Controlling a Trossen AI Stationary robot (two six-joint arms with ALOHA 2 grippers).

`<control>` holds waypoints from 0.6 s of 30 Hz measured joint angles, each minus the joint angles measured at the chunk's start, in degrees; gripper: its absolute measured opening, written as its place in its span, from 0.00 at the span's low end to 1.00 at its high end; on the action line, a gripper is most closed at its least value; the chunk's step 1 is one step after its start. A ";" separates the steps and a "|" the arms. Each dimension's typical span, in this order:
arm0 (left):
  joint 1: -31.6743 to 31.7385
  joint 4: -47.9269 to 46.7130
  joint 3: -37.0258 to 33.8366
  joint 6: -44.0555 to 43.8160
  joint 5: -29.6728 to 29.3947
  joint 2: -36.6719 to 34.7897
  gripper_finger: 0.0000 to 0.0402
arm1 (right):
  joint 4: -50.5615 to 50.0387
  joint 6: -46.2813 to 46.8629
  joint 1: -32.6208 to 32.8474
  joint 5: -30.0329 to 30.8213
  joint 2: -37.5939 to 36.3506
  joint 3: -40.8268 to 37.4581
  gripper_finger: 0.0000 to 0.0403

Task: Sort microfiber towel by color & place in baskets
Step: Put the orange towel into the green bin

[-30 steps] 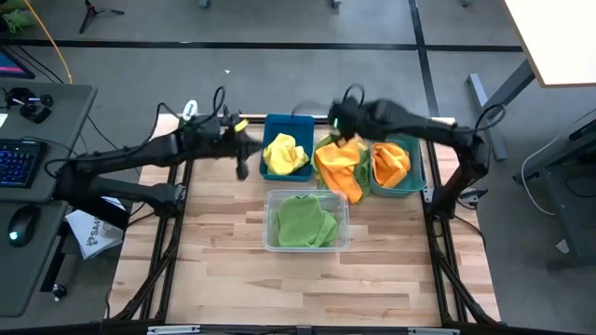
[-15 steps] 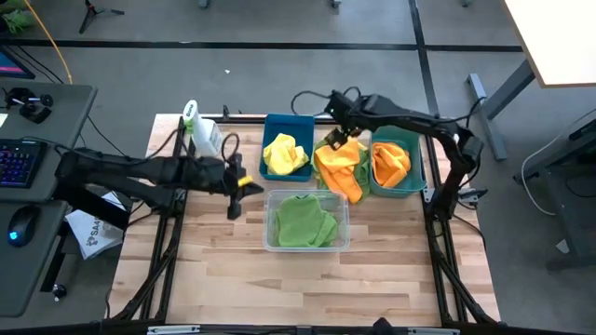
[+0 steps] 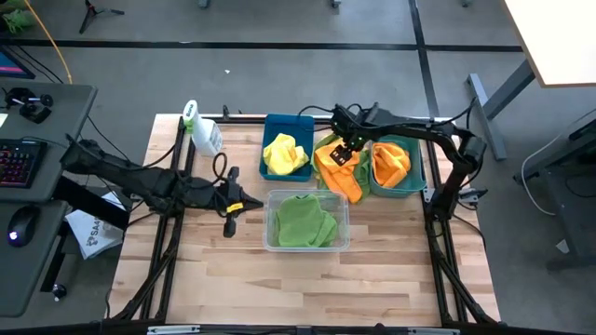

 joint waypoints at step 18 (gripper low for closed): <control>2.02 -1.03 0.00 16.42 -18.14 0.00 0.00 | 7.39 -1.06 0.61 2.11 0.00 -6.06 0.36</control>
